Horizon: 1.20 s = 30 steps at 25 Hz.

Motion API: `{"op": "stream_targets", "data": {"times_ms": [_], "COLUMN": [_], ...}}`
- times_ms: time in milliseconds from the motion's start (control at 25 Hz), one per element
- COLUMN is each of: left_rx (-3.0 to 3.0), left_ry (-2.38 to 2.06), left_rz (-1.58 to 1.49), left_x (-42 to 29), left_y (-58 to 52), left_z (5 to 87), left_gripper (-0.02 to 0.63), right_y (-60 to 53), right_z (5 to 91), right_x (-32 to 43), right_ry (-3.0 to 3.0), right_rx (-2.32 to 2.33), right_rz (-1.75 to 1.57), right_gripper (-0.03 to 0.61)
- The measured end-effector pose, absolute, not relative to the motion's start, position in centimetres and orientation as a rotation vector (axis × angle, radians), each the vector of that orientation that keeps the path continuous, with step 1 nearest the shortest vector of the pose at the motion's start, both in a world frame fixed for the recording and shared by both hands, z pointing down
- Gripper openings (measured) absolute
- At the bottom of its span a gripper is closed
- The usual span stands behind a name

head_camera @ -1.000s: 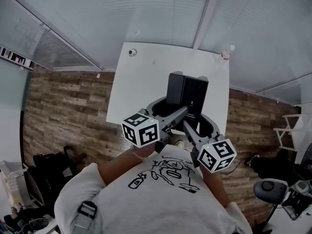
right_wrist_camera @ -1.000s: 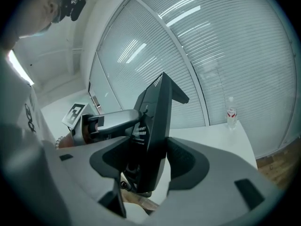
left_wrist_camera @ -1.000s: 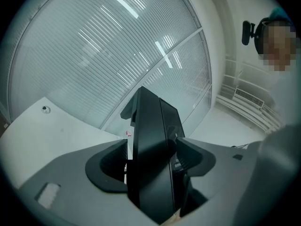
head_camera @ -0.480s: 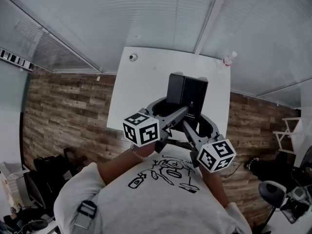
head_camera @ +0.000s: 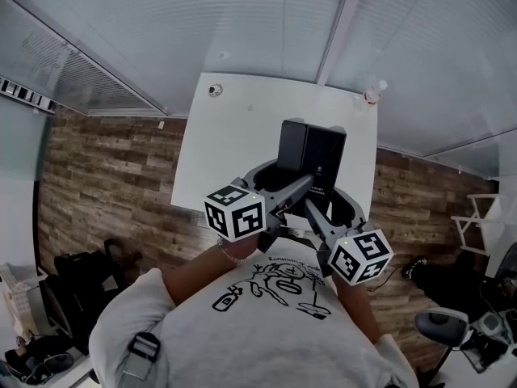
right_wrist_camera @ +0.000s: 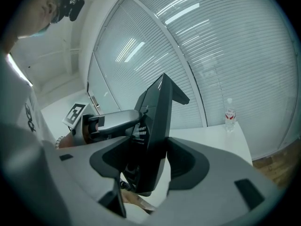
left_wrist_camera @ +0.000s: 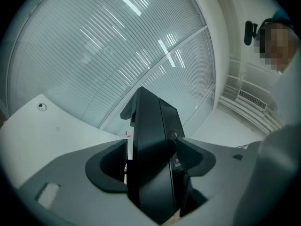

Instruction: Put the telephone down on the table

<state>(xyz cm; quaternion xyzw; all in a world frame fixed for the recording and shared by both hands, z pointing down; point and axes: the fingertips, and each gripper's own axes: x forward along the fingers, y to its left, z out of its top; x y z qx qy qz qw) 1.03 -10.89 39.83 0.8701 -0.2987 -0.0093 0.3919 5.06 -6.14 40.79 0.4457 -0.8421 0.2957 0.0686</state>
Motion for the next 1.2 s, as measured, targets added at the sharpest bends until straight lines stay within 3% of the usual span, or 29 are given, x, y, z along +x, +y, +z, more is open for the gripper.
{"op": "stream_targets", "data": {"times_ms": [1200], "left_rx": [2.126], "left_ry": [-0.755], "left_rz": [0.095], "left_x": [2.4], "left_y": [-9.4], "left_z": [46.3], "left_gripper": [0.316], "right_y": [-4.5], "right_z": [47.0], "right_x": [6.3], "right_ry": [-2.444], "right_rx": [1.317], "right_rz": [1.055], "right_gripper": [0.235]}}
